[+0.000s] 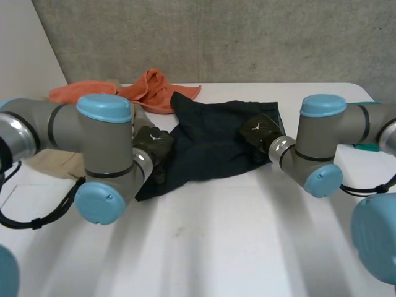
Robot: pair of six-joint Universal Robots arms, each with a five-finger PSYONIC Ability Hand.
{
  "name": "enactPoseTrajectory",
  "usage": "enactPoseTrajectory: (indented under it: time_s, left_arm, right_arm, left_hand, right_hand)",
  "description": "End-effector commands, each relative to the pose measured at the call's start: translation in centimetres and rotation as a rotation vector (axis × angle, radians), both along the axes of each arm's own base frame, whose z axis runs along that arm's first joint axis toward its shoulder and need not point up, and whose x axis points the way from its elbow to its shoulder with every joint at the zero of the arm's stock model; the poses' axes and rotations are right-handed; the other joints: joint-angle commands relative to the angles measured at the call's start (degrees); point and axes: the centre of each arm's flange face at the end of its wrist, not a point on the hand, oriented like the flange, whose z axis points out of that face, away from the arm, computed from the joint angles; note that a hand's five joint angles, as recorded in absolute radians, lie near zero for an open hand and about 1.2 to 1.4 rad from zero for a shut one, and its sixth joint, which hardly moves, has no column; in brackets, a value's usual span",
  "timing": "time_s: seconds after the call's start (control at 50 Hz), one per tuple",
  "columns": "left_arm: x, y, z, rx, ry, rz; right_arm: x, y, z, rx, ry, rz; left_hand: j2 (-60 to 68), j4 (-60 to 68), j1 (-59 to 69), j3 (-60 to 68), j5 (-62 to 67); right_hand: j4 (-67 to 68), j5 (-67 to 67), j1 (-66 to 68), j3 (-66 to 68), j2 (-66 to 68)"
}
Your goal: Fold the laundry.
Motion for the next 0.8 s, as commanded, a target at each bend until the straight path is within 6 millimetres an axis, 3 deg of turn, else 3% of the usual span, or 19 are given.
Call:
enactPoseTrajectory:
  time_s: [0.02,0.14,0.2,0.38,0.52,0.8]
  left_arm:
    - [0.6,1.9,1.0,0.031,0.031,0.007]
    - [0.4,3.9,-0.1,0.082,0.011,-0.001]
    - [0.1,4.4,-0.7,0.095,0.009,0.005]
    - [0.4,1.9,-2.1,0.074,-0.032,0.166]
    - [0.1,1.0,-3.2,0.078,-0.049,0.181]
    - [1.2,-2.7,-4.3,-0.003,-0.114,0.218]
  right_arm:
    - [0.0,-1.0,0.0,-0.016,0.013,-0.014]
    - [-0.3,0.9,3.8,0.023,-0.071,-0.021]
    - [-0.4,1.8,4.6,0.036,-0.093,-0.024]
    - [-1.4,4.2,6.3,0.056,-0.055,-0.035]
    - [-2.1,4.8,6.5,0.091,-0.051,-0.06]
    - [-2.8,5.4,5.4,0.15,-0.051,-0.076]
  left_hand:
    - [3.4,3.6,4.4,2.9,4.0]
    - [9.5,9.6,10.4,8.9,10.0]
    - [9.5,9.6,10.4,8.9,10.0]
    - [8.1,8.3,9.1,7.6,8.7]
    - [9.3,9.5,10.3,8.7,9.9]
    - [13.3,13.5,14.3,12.8,13.9]
  right_hand:
    - [39.1,39.1,38.9,39.1,38.9]
    - [39.1,39.1,38.9,39.1,38.9]
    - [39.1,39.1,38.9,39.1,38.9]
    - [39.1,39.1,38.9,39.1,38.9]
    - [39.1,39.1,38.9,39.1,38.9]
    - [39.1,39.1,38.9,39.1,38.9]
